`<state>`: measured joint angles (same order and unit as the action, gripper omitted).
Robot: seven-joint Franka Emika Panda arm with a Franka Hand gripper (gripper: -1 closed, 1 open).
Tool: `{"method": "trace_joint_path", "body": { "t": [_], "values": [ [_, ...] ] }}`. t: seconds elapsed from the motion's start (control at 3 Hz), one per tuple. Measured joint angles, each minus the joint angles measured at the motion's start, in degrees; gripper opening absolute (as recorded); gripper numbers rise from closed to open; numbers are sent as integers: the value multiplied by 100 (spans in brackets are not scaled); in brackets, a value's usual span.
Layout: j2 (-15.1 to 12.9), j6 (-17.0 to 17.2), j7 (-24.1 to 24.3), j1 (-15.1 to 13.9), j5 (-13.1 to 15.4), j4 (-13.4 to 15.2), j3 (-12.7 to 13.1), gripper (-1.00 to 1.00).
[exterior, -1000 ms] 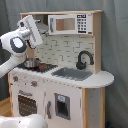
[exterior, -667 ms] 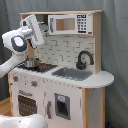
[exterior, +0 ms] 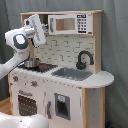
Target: Play with the kitchen
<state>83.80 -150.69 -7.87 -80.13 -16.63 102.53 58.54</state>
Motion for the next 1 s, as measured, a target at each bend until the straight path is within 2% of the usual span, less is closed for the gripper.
{"method": "trace_joint_path", "body": {
  "t": [0.33,0.67,1.0],
  "values": [
    [-12,371,124,-286,0,-391,-12,-100],
    [-23,858,154,-547,0,-422,-217,-100],
    [-14,1441,157,-541,4,-394,-439,-100]
  ]
}}
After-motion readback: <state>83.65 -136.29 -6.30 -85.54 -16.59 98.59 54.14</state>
